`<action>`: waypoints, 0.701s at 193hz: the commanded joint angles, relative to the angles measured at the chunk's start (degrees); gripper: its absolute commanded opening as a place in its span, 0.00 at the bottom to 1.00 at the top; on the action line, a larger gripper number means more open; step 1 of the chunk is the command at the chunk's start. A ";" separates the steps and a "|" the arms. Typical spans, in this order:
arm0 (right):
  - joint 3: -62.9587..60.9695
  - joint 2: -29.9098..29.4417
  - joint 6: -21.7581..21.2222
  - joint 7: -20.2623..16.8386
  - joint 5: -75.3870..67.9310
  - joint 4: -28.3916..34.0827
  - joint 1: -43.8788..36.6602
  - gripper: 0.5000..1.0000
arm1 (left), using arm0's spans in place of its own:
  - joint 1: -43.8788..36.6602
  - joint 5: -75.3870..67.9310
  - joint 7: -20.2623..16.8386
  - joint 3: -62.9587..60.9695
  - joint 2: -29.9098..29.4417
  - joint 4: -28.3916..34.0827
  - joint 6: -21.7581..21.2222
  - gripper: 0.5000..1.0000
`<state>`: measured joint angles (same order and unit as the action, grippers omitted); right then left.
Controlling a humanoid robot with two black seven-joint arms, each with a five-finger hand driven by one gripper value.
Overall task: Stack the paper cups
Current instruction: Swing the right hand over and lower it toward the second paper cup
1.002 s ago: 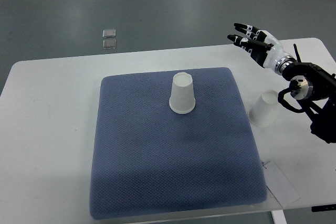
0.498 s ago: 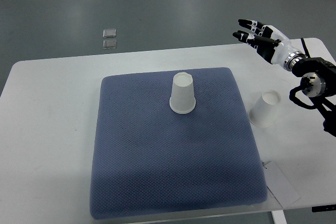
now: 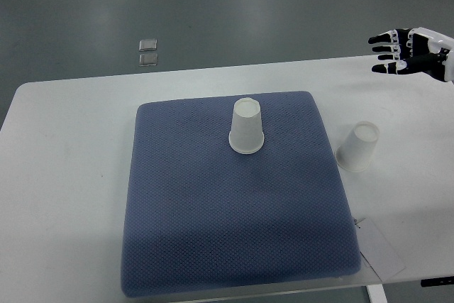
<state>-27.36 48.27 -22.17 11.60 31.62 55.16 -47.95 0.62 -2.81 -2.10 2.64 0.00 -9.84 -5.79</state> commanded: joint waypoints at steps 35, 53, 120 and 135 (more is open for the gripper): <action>6.00 6.48 0.64 4.83 15.05 7.16 -2.58 0.79 | -0.01 0.00 -0.01 0.00 0.00 0.00 -0.01 1.00; 7.40 6.83 2.39 5.36 19.71 9.53 -2.76 0.79 | -0.01 0.00 -0.01 0.00 0.00 0.00 -0.01 1.00; 13.91 5.52 13.47 5.36 30.87 12.96 -1.53 0.78 | -0.01 0.00 -0.01 0.00 0.00 0.00 -0.01 1.00; 14.26 4.37 14.79 5.27 31.31 12.87 -1.35 0.78 | -0.01 0.00 -0.01 0.00 0.00 0.00 -0.01 1.00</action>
<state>-13.75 53.83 -9.24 17.05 62.24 68.05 -49.61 0.62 -2.81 -2.12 2.64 0.00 -9.84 -5.80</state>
